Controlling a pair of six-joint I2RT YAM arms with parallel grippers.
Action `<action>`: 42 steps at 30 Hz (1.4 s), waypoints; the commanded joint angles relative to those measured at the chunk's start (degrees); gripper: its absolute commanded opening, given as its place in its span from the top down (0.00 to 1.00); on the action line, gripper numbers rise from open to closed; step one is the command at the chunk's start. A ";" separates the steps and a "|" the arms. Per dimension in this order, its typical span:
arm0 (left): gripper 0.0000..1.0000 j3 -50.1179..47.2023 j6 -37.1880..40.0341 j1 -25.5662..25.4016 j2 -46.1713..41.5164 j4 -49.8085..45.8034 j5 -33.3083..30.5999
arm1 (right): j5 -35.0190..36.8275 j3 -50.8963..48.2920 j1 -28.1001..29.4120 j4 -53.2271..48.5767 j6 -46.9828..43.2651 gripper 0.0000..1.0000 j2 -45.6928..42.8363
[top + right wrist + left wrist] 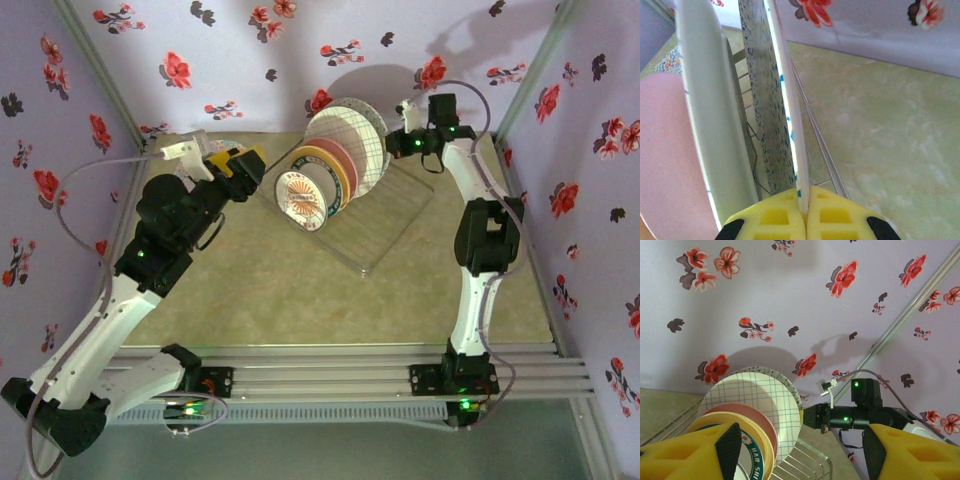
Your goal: Unload the plates from the dish rack
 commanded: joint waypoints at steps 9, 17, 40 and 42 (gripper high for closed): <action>0.33 -0.26 -2.98 -1.11 1.73 4.87 -0.54 | 9.79 1.32 -1.55 2.51 0.01 1.00 -13.33; 0.34 2.19 -6.19 -1.55 6.16 5.48 1.47 | 14.60 1.88 -3.47 3.08 2.41 1.00 -18.98; 0.45 21.52 -37.69 -6.50 38.52 6.49 10.19 | 24.77 -10.39 -4.91 0.90 33.55 1.00 -39.99; 0.46 24.21 -39.98 -7.08 41.57 7.24 11.34 | 22.68 -11.67 -4.92 1.40 37.36 1.00 -41.24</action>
